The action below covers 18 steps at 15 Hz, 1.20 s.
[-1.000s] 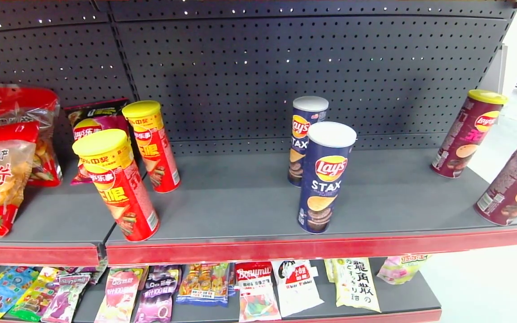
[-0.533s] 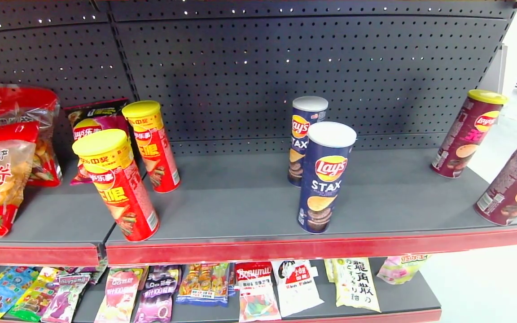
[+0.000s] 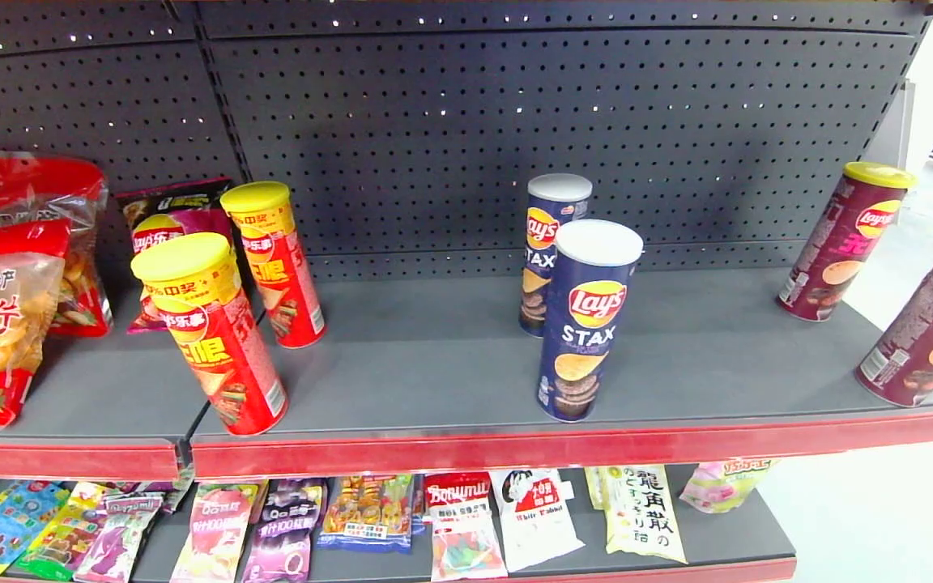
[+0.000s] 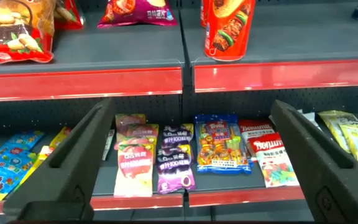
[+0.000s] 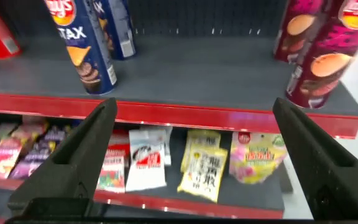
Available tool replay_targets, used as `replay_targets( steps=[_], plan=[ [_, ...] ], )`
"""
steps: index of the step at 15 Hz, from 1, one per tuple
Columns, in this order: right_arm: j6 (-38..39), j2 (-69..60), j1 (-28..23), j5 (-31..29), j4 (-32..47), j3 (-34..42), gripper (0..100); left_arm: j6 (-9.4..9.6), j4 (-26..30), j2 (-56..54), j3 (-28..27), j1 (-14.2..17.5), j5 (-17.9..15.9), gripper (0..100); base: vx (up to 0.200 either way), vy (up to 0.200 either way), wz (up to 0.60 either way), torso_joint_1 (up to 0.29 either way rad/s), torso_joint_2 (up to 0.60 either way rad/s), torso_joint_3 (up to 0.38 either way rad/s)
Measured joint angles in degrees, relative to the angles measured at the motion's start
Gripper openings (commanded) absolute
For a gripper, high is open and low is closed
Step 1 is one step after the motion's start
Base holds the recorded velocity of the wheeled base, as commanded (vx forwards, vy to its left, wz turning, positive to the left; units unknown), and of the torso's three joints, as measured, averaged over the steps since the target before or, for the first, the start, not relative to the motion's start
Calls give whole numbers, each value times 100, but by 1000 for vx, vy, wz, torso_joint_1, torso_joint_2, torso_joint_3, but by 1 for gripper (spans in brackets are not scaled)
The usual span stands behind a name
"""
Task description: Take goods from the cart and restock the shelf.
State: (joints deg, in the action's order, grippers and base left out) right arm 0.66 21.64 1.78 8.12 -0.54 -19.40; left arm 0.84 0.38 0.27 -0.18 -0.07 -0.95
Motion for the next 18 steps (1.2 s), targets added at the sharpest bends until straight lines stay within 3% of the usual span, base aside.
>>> replay_targets(
  steps=[4,9,12,18],
  plan=[
    [-199,2422,315,68,-197,-588,100,2,0,0,0,-4,2,100,0,0,0,0,0,0],
    [16,4738,1282,17,-1364,-789,100,5,-2,0,0,2,0,100,0,0,0,0,0,0],
    [82,5736,1721,-251,-1976,-987,100,-2,-2,0,0,2,-2,100,0,0,0,0,0,0],
    [79,6737,1840,-490,-2141,-1431,100,5,-2,0,0,0,0,100,0,0,0,0,0,0]
  ],
)
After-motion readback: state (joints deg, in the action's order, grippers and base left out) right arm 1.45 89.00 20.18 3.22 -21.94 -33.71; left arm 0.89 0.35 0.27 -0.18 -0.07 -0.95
